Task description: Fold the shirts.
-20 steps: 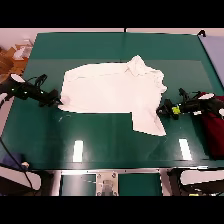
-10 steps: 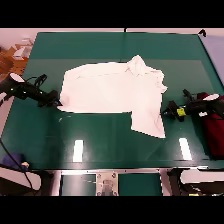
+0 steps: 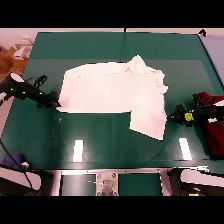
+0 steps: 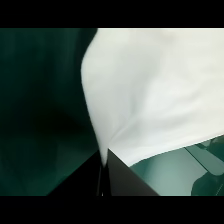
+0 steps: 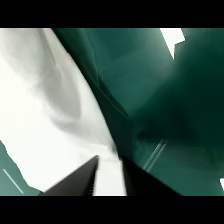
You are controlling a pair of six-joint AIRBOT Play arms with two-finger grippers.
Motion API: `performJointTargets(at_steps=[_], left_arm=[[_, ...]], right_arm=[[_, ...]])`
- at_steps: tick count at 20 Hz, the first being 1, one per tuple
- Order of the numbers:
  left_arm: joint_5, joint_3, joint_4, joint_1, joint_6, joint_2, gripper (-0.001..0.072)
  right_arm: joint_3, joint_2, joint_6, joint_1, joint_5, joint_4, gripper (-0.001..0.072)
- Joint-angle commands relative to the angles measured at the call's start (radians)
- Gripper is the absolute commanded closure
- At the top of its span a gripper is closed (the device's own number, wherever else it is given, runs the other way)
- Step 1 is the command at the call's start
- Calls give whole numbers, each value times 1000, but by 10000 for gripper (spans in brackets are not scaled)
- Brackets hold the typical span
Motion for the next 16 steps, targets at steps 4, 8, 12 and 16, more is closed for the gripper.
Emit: performJointTargets(at_steps=[4, 8, 12, 16], left_arm=[[-10, 1, -2, 0, 0, 1, 685], [-3, 1, -3, 0, 0, 1, 685], [8, 1, -3, 0, -13, 0, 686], [13, 1, -6, 0, -15, 0, 686]], right_arm=[[60, -3, -3, -5, -95, 14, 322], [122, -92, -29, -2, -93, 65, 333], [122, -165, -52, 20, -94, 88, 418], [123, -200, -78, 48, -117, 140, 422]])
